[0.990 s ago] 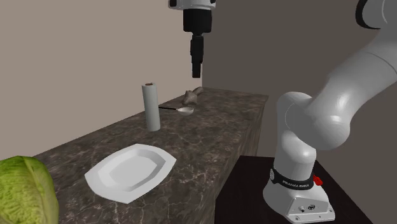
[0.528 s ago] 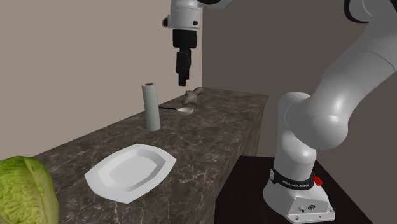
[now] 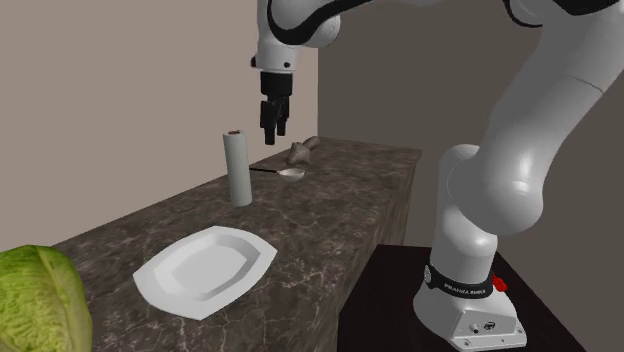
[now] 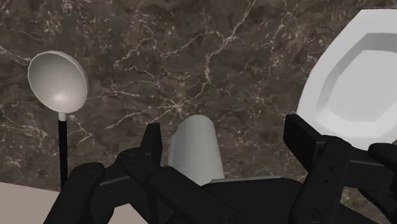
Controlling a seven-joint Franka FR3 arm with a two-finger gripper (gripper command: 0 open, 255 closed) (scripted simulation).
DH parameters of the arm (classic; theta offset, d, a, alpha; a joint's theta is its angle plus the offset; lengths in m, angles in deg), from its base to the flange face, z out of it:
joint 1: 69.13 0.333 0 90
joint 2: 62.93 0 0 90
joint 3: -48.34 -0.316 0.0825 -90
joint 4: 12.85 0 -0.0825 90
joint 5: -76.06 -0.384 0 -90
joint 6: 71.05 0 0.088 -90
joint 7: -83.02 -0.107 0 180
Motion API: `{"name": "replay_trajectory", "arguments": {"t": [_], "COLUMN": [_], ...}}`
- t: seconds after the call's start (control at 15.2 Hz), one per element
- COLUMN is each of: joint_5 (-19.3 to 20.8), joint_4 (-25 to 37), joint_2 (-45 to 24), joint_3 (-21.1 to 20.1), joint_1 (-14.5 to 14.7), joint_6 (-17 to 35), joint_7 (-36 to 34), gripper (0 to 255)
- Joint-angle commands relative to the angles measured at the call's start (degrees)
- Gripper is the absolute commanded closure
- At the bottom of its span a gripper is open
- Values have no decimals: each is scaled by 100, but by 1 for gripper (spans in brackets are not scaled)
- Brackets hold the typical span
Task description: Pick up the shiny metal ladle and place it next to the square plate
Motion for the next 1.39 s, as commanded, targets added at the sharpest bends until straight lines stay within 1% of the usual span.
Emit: {"name": "replay_trajectory", "arguments": {"t": [0.0,0.33,0.73,0.99,1.32], "joint_5": [-67,-390,-1042,-1587,-2262], "joint_4": [101,532,1227,1803,2658], "joint_2": [-293,-1185,-2343,-3155,-4186], "joint_3": [163,570,964,1113,1150], "joint_1": [-62,-202,-427,-677,-1128], "joint_6": [219,695,1083,1206,1213], "joint_7": [74,348,787,1102,1419], "gripper": [0,0,0,0,0]}}
